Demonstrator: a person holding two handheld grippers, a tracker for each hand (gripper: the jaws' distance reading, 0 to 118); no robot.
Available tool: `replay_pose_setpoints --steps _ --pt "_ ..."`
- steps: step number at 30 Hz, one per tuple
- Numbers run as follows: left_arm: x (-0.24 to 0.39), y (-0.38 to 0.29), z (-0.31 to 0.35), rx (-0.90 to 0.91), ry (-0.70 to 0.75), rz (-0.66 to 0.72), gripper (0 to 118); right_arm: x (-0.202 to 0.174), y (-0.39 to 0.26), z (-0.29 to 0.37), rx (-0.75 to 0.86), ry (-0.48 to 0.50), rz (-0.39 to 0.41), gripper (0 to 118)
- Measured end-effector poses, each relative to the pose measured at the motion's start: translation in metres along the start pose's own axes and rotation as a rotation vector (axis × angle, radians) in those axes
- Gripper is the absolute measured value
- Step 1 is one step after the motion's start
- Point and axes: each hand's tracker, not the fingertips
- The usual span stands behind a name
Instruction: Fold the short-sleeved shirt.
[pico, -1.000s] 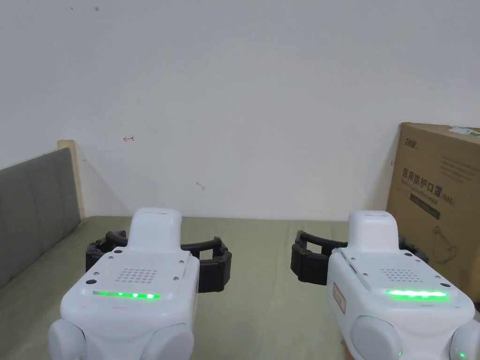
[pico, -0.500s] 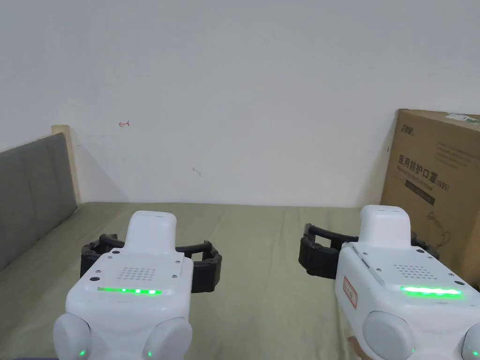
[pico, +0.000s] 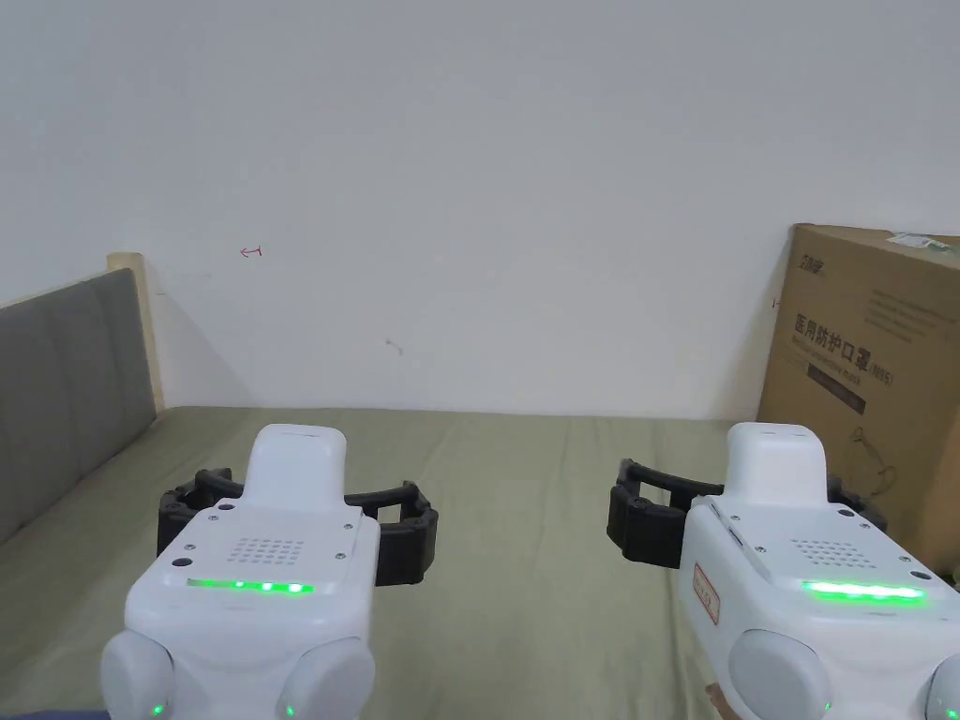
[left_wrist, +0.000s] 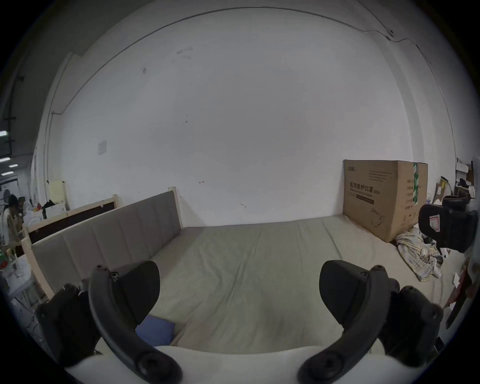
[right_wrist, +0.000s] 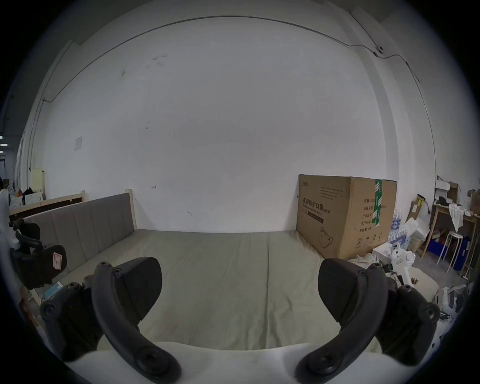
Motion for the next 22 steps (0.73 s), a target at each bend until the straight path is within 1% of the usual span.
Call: replay_pose_setpoints --steps 3,13,20,22 --pt "-0.001 -0.002 0.005 0.027 -0.03 -0.002 118 0.001 -0.001 0.002 -0.001 0.003 0.001 118" --pt "0.001 0.0 0.004 -0.004 -0.081 0.039 118 0.006 -0.002 0.004 -0.01 -0.006 0.007 118" --pt "0.003 0.003 0.007 0.008 -0.11 0.019 118 0.009 -0.004 0.001 -0.017 -0.018 0.001 118" --pt "0.005 0.008 0.008 -0.028 -0.108 0.014 118 0.01 -0.005 0.0 -0.021 -0.02 -0.002 118"
